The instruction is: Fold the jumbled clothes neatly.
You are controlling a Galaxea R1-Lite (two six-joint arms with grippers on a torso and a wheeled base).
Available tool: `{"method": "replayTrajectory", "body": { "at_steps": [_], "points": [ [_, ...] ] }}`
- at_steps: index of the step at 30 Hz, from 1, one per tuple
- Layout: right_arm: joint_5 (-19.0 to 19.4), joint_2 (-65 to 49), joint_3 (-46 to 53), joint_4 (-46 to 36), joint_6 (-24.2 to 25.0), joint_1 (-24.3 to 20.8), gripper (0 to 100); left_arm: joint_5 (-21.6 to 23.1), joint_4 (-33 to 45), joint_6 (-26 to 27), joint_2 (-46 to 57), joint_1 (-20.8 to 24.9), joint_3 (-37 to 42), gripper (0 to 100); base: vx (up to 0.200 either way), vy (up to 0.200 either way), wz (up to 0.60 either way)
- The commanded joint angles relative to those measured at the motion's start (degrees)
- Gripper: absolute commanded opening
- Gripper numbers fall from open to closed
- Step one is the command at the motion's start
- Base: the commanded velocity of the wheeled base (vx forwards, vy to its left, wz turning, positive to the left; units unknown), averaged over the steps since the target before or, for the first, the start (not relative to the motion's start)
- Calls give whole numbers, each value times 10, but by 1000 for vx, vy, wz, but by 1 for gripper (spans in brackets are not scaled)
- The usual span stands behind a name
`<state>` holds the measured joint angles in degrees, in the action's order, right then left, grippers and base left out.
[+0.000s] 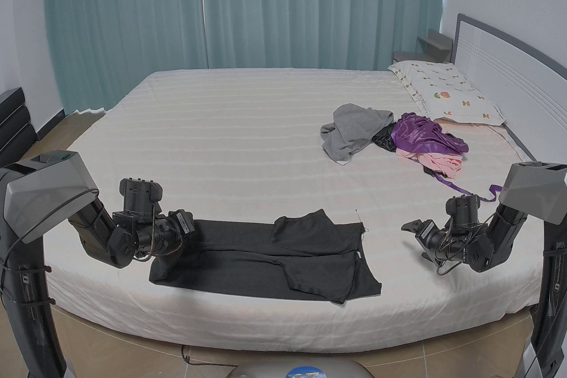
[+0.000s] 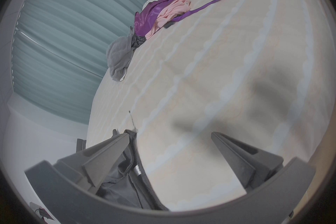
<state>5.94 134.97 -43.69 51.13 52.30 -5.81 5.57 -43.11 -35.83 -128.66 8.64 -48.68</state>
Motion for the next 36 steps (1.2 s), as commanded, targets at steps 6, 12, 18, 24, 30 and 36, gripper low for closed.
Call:
{"method": "replayTrajectory", "body": {
  "at_steps": [6,12,18,24,30,36],
  "points": [
    [0,0,0,0,-1,-1,100,-1,1,-15,12,29,0,0,0,-200,0],
    [0,3,0,0,-2,-4,100,-14,1,-19,13,58,-3,0,0,-200,0],
    [0,3,0,0,-1,-4,100,-20,1,-19,12,86,-8,0,0,-200,0],
    [0,3,0,0,-2,-4,100,-21,1,-19,7,106,-13,0,0,-200,0],
    [-1,3,0,0,-2,-4,100,-39,0,-36,-13,122,-34,0,0,-33,0],
    [-1,3,0,0,-2,-4,100,-50,0,-64,-28,131,-48,0,0,0,0]
  ]
}}
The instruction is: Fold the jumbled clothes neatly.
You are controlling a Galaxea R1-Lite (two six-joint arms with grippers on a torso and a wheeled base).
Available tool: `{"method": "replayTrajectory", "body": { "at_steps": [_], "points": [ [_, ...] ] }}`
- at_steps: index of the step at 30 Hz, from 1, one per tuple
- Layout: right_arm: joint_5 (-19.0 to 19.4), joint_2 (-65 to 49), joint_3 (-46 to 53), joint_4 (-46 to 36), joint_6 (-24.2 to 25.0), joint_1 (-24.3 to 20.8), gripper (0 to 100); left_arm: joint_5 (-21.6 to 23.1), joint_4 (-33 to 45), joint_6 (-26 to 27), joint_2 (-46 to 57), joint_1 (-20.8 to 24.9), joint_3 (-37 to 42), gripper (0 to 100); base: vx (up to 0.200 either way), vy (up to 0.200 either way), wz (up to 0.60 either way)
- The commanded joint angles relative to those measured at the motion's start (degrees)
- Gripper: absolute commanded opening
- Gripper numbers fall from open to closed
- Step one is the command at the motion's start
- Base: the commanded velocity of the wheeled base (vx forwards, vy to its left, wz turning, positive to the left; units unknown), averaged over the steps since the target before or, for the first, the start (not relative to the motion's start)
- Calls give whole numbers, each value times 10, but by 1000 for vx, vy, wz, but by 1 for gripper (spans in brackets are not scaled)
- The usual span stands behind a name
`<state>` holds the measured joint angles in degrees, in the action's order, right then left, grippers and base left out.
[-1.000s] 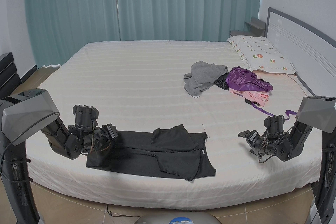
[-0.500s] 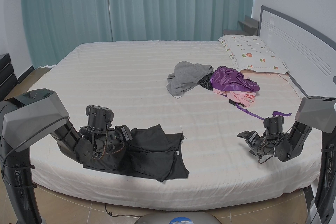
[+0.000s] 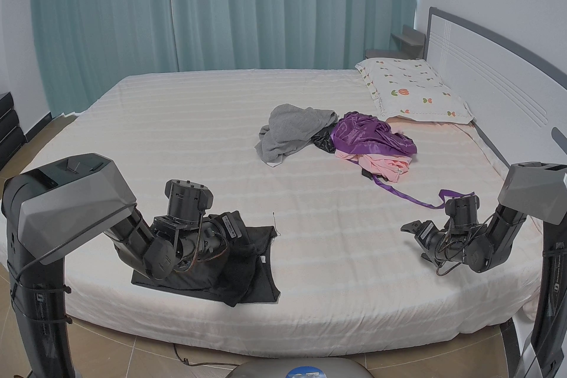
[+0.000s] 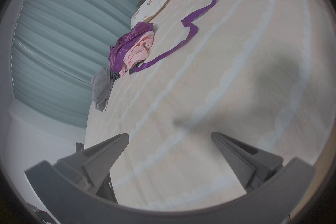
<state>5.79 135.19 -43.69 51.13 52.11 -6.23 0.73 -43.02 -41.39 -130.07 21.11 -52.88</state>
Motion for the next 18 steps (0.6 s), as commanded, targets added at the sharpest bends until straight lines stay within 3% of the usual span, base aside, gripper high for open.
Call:
{"method": "replayTrajectory", "body": {
  "at_steps": [1,10,11,18],
  "points": [
    [0,2,0,0,0,0,100,-1,0,-15,-15,10,-7,0,0,0,0],
    [0,2,0,0,-4,0,100,0,0,-41,-26,31,-13,0,0,0,0],
    [0,2,0,0,-4,0,100,0,0,-48,-26,38,-13,100,0,0,0],
    [0,2,0,0,-3,0,100,1,-1,-51,-23,40,-6,100,0,0,0]
  ]
}}
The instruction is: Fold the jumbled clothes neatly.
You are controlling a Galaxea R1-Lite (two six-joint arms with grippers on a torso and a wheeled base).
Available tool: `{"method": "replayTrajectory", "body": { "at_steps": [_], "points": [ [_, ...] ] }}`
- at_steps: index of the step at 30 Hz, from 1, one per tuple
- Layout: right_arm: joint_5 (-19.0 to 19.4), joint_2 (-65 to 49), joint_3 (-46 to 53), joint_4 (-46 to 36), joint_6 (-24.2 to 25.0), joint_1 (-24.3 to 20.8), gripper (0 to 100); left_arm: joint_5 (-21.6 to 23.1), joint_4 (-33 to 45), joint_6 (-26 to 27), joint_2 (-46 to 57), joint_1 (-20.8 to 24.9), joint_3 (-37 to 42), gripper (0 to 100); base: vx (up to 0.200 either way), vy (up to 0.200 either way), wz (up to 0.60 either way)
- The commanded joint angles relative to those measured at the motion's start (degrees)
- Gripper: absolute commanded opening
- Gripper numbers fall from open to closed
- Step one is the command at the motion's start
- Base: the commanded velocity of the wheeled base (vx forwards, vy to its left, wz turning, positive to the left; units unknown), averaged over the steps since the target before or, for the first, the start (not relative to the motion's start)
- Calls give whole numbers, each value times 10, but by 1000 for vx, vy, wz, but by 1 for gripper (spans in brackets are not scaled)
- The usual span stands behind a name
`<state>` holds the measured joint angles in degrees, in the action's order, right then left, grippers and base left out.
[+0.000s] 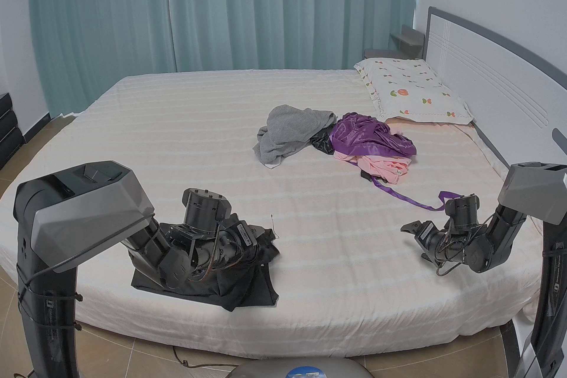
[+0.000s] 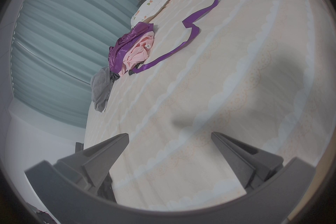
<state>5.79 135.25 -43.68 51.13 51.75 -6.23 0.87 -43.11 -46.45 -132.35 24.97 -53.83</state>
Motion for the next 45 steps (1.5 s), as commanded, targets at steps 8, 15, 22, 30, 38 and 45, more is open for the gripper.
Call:
{"method": "replayTrajectory", "body": {
  "at_steps": [8,15,22,30,38,45],
  "points": [
    [0,0,0,0,0,0,100,-1,-5,-20,30,-14,25,100,0,0,0],
    [3,-12,10,0,5,-15,100,7,-4,-70,59,-84,36,100,0,0,0],
    [3,-23,21,0,6,-27,100,32,0,-80,64,-133,52,100,0,86,0],
    [3,-52,40,0,6,-55,100,58,0,-79,63,-182,67,100,0,200,0],
    [0,-63,51,0,4,-76,100,92,-4,-75,67,-200,94,100,0,200,0],
    [-1,-70,56,0,0,-97,100,128,0,-76,66,-218,96,100,0,200,0]
  ]
}}
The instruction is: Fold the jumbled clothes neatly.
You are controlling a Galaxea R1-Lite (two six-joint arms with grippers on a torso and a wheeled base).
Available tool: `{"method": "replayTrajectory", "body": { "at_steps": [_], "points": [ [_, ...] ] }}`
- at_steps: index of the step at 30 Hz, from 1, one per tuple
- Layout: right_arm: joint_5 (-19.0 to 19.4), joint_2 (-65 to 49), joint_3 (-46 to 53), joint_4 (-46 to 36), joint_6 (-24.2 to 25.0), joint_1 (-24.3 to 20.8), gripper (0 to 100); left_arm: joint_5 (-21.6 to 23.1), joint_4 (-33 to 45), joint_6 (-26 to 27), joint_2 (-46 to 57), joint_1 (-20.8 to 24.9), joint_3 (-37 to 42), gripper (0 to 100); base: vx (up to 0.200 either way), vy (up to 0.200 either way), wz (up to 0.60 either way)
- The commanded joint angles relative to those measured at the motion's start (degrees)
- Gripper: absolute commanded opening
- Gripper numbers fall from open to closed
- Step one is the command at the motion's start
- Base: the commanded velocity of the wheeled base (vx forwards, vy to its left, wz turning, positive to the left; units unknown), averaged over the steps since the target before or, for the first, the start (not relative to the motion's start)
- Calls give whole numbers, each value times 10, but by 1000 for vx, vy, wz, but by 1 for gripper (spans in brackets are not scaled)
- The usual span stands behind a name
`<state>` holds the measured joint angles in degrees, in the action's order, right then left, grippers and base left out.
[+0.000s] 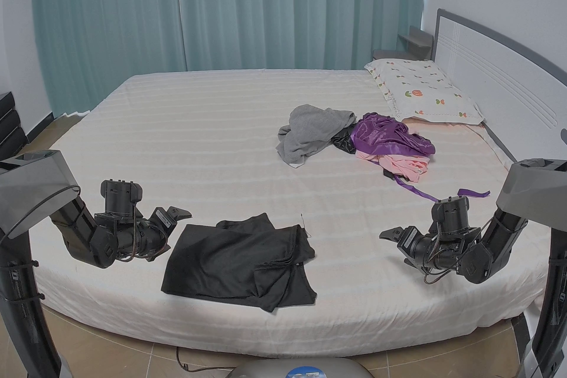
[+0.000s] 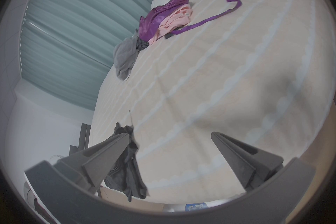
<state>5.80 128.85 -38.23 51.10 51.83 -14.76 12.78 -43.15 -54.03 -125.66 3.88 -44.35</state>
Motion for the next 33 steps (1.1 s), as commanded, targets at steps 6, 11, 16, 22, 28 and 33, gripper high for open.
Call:
{"method": "replayTrajectory", "body": {
  "at_steps": [6,11,16,22,28,33],
  "points": [
    [-4,-25,-6,-7,-7,-33,100,20,1,1,-12,-14,1,100,0,200,0],
    [-10,-26,-11,-11,-23,-75,100,20,-1,2,-15,-15,1,100,0,200,0],
    [-34,-27,-18,-43,-54,-105,100,20,-3,1,-15,-15,2,100,0,200,0],
    [-59,-32,-23,-62,-86,-117,100,19,-5,2,-17,-15,5,100,0,100,0],
    [-82,-39,-43,-96,-100,-126,100,19,-5,2,-18,-15,5,100,0,0,0],
    [-84,-48,-62,-154,-109,-128,100,19,-5,3,-18,-14,5,100,0,0,0]
  ]
}}
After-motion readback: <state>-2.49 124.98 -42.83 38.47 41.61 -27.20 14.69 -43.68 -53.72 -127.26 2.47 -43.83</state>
